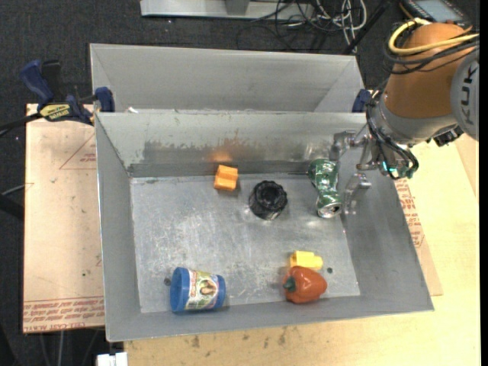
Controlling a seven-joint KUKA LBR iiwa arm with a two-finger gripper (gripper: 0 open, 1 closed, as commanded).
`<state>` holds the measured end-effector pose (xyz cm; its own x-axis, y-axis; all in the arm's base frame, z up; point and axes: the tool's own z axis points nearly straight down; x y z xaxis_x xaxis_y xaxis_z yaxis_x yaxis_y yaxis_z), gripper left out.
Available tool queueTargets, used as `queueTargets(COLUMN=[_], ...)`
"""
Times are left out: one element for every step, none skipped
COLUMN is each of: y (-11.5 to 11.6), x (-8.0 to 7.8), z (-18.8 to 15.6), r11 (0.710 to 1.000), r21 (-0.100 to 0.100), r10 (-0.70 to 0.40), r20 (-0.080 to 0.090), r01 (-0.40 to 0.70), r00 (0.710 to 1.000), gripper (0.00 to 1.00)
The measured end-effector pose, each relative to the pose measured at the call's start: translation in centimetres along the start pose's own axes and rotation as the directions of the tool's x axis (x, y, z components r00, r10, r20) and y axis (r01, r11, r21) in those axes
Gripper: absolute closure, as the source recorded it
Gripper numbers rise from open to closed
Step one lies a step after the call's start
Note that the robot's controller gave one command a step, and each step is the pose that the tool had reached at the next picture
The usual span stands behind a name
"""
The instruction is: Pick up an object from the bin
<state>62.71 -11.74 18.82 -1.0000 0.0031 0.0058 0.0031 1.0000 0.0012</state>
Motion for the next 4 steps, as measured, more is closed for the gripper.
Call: queueTargets(y=[0.0, 0.6, 3.8, 3.8], x=[-0.2, 0.0, -0.6, -0.9], z=[-0.5, 4.9, 11.7, 11.7], r11=[1.0, 0.998, 0.961, 0.961], r21=[0.001, 0.003, -0.003, 0.002], r10=[-0.002, -0.057, -0.276, -0.276], r20=[0.008, 0.014, -0.007, 0.009], r01=[0.002, 0.057, 0.276, 0.276], r00=[1.0, 0.998, 0.961, 0.961], gripper=[0.0, 0.0, 1.0, 0.0])
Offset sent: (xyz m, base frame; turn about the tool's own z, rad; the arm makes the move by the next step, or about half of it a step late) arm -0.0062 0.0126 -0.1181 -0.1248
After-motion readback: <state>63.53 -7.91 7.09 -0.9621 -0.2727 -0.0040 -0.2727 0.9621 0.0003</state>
